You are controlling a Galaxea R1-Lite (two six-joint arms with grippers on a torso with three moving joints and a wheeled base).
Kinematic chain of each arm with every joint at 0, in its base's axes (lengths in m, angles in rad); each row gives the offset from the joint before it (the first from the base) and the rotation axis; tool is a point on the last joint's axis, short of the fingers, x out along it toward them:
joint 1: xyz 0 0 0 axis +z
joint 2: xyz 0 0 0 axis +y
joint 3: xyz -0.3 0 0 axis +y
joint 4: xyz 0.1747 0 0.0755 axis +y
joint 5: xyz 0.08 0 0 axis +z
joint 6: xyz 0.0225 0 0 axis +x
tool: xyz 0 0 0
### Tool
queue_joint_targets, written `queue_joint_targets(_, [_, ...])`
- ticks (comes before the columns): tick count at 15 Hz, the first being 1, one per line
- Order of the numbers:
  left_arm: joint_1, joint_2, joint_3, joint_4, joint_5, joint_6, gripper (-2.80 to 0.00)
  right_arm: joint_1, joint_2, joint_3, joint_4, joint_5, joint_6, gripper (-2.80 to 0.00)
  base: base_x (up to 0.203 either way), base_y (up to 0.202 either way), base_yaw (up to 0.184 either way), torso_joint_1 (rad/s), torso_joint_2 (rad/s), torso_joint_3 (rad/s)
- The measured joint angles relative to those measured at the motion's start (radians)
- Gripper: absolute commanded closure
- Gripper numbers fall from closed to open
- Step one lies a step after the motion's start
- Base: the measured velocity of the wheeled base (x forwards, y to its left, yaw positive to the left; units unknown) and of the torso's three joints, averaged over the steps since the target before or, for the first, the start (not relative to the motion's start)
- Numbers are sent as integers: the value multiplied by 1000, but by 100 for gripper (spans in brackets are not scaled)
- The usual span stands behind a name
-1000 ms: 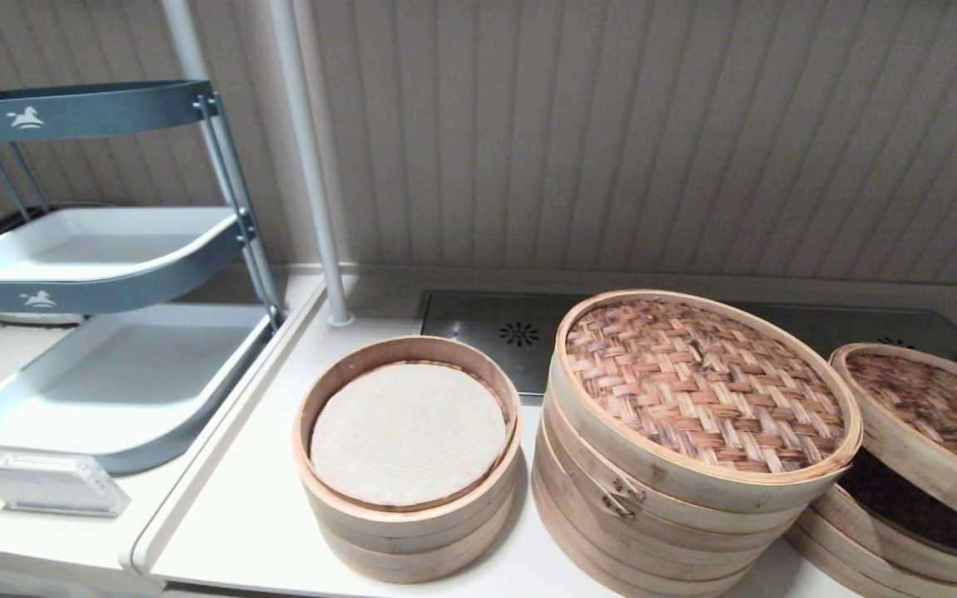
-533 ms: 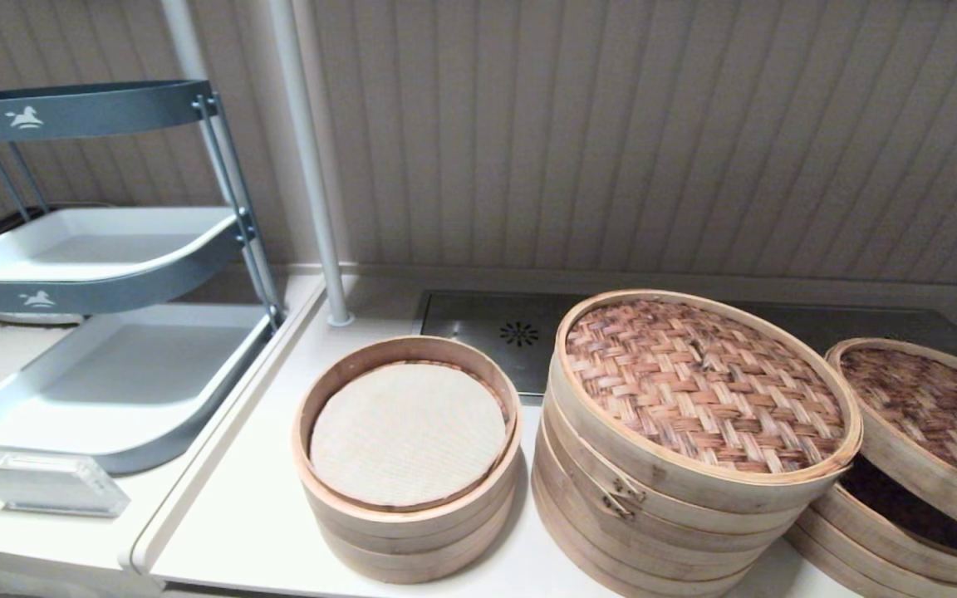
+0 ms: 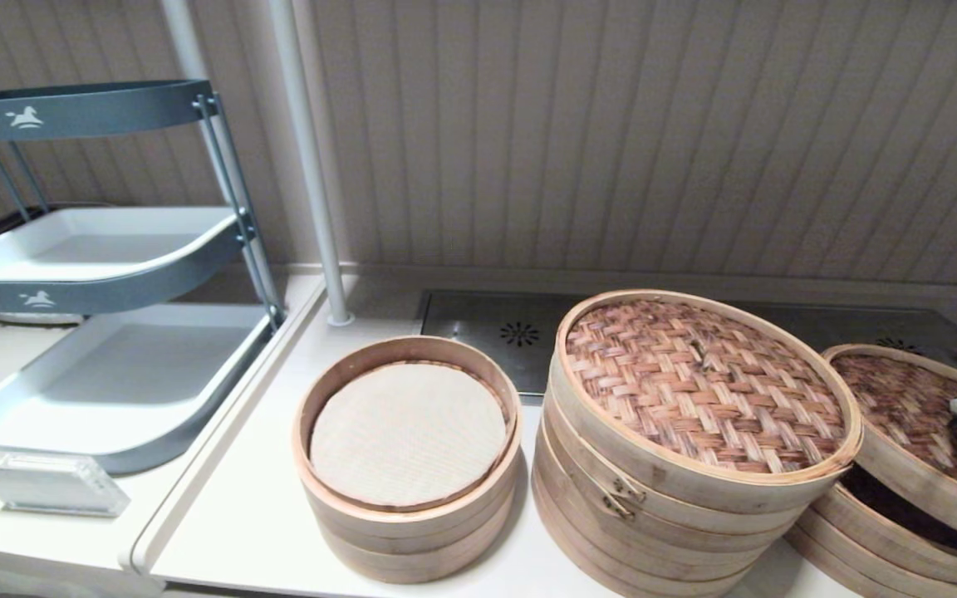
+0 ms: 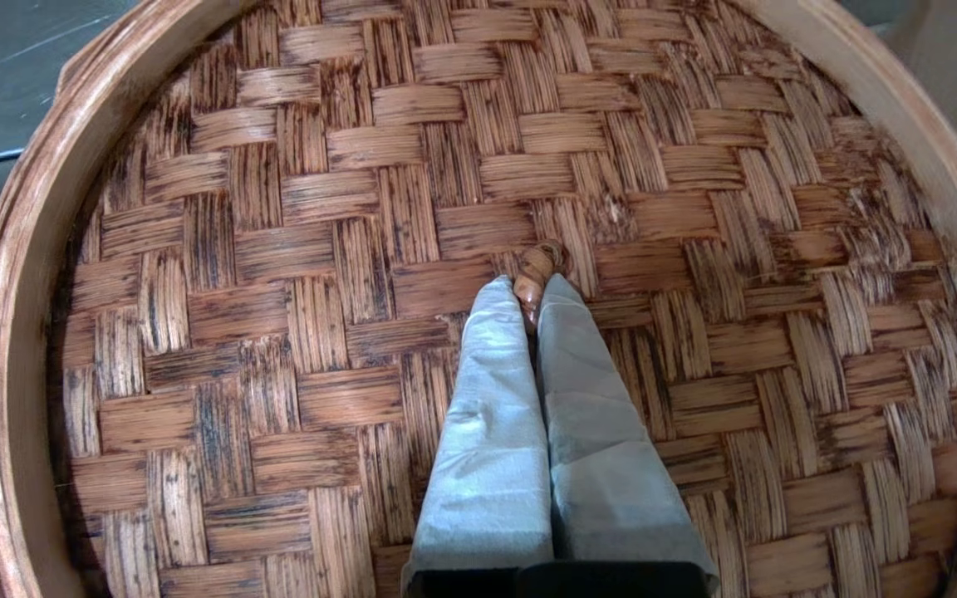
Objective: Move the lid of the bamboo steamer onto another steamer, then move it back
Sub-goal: Put the steamer
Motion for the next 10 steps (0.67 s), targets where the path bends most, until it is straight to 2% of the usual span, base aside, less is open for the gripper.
queue_joint_targets(10, [0, 0, 0, 0, 0, 0, 0, 39, 38, 25, -15, -1, 2, 0, 0, 0, 0, 0, 0, 0])
